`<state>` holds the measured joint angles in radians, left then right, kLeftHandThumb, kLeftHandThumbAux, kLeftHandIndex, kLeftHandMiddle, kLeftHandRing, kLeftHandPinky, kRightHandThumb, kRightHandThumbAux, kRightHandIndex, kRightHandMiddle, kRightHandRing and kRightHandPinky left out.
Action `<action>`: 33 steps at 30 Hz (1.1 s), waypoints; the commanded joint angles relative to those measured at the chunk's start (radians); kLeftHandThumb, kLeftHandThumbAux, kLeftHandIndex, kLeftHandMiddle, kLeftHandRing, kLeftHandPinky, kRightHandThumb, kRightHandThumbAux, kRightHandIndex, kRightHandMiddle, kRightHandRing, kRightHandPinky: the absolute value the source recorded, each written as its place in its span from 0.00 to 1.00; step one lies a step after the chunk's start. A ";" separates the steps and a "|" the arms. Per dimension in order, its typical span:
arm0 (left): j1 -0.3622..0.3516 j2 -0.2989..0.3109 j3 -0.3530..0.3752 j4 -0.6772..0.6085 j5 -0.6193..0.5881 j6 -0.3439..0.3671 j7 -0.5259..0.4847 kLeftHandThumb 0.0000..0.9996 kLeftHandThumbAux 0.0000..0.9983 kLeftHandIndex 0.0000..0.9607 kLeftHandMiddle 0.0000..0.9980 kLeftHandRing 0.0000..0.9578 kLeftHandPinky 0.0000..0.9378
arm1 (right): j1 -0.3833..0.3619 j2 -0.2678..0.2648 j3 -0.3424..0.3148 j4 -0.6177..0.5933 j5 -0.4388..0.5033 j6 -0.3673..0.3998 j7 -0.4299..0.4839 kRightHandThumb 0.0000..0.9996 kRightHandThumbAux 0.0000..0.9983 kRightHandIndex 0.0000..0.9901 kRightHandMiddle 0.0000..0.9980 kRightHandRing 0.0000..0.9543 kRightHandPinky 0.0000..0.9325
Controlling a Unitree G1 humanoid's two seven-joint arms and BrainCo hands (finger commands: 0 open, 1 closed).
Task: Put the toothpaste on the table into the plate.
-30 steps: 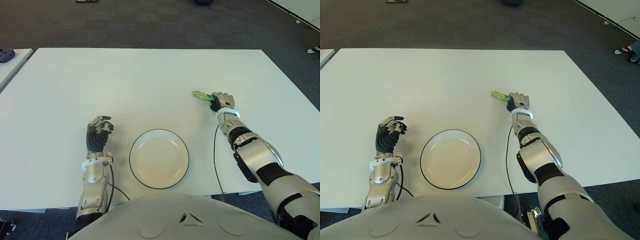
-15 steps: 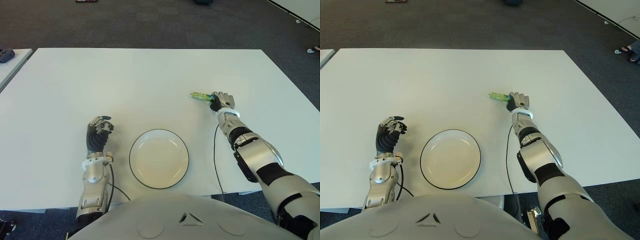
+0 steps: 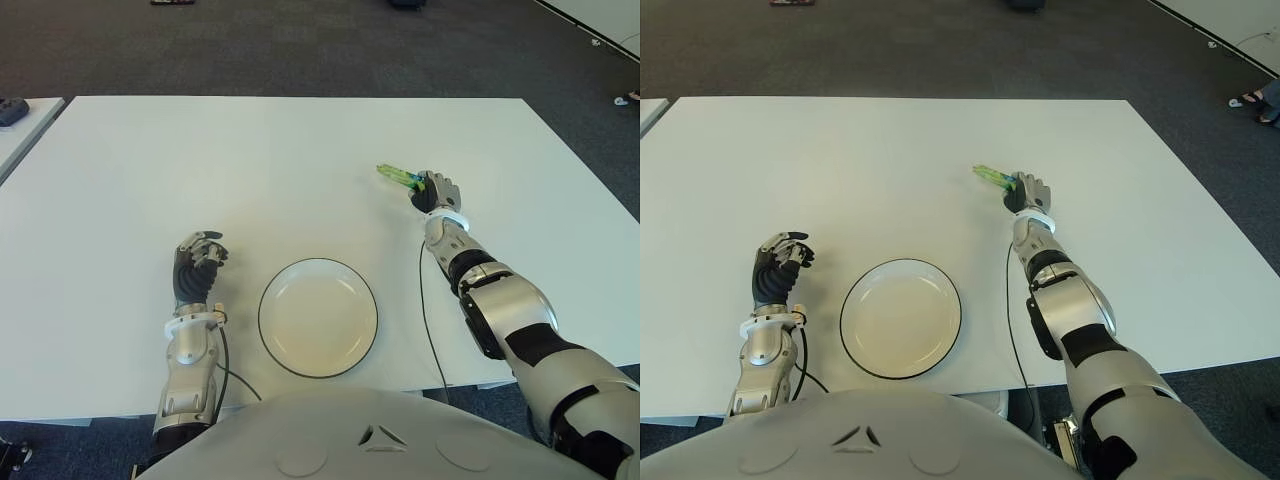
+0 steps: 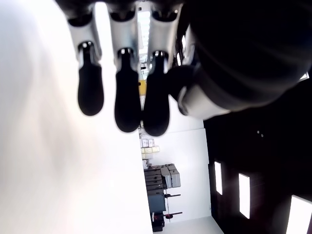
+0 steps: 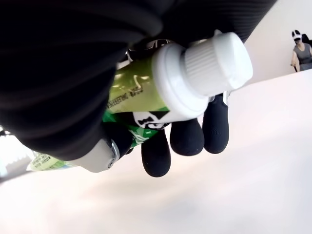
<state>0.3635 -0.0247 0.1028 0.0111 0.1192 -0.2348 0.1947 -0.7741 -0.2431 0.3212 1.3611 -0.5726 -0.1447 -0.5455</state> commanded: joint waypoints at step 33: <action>-0.014 -0.004 -0.009 0.001 0.028 0.024 0.015 0.71 0.72 0.45 0.60 0.60 0.59 | 0.145 0.037 0.093 -0.400 -0.012 -0.543 0.037 0.71 0.72 0.44 0.89 0.92 0.92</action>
<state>0.3566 -0.0273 0.0990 0.0053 0.1436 -0.2181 0.2039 -0.6794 -0.1910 0.3950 1.0134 -0.5865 -0.6458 -0.5642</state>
